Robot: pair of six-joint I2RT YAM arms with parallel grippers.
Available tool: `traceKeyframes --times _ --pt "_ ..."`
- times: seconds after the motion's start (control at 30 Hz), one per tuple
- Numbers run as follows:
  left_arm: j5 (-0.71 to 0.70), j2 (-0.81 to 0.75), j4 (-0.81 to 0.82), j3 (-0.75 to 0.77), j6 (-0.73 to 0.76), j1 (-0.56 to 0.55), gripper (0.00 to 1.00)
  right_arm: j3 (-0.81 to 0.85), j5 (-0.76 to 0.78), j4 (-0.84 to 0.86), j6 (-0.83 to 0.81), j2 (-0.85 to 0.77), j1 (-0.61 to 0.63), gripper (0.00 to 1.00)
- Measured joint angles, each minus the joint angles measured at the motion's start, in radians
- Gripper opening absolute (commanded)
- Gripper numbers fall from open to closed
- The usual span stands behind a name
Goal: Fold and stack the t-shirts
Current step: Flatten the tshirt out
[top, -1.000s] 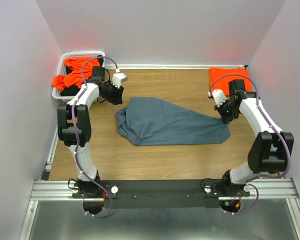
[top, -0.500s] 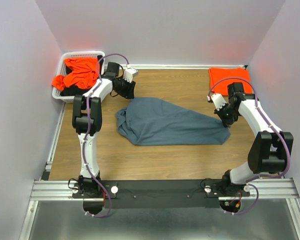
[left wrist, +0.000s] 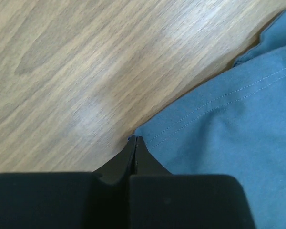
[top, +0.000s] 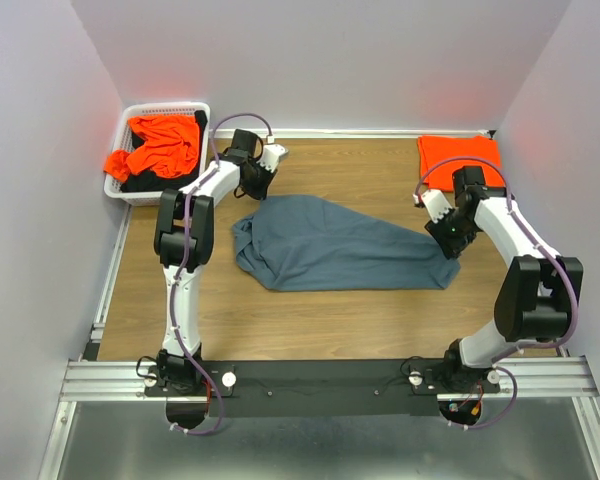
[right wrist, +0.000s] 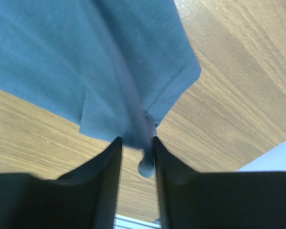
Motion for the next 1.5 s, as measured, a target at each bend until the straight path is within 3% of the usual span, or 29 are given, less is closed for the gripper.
traceKeyframes --times 0.1,0.3,0.4,0.6,0.97,1.1,1.3,1.5 --pt "-0.019 0.000 -0.003 0.002 0.005 0.005 0.00 0.001 0.002 0.000 0.003 0.018 0.000 0.42" --pt "-0.038 -0.003 -0.018 0.005 0.035 0.068 0.00 0.010 0.000 -0.002 0.014 0.068 0.000 0.20" --pt "-0.050 -0.006 -0.030 0.005 0.052 0.089 0.00 0.018 -0.002 -0.002 0.019 0.097 0.000 0.19" --pt "-0.053 -0.015 -0.041 0.005 0.061 0.097 0.00 0.049 -0.002 0.000 0.022 0.121 0.000 0.00" --pt "-0.035 -0.069 -0.081 0.008 0.082 0.098 0.00 0.169 -0.011 0.002 0.042 0.142 0.000 0.01" --pt "0.001 -0.153 -0.129 0.097 0.078 0.124 0.00 0.277 -0.011 0.009 0.062 0.127 -0.012 0.01" --pt "0.072 -0.418 -0.069 0.254 0.039 0.218 0.00 0.449 0.035 0.079 0.110 0.040 -0.031 0.01" --pt "0.108 -0.663 0.082 0.278 -0.010 0.250 0.00 0.645 0.089 0.176 0.151 0.003 -0.032 0.01"
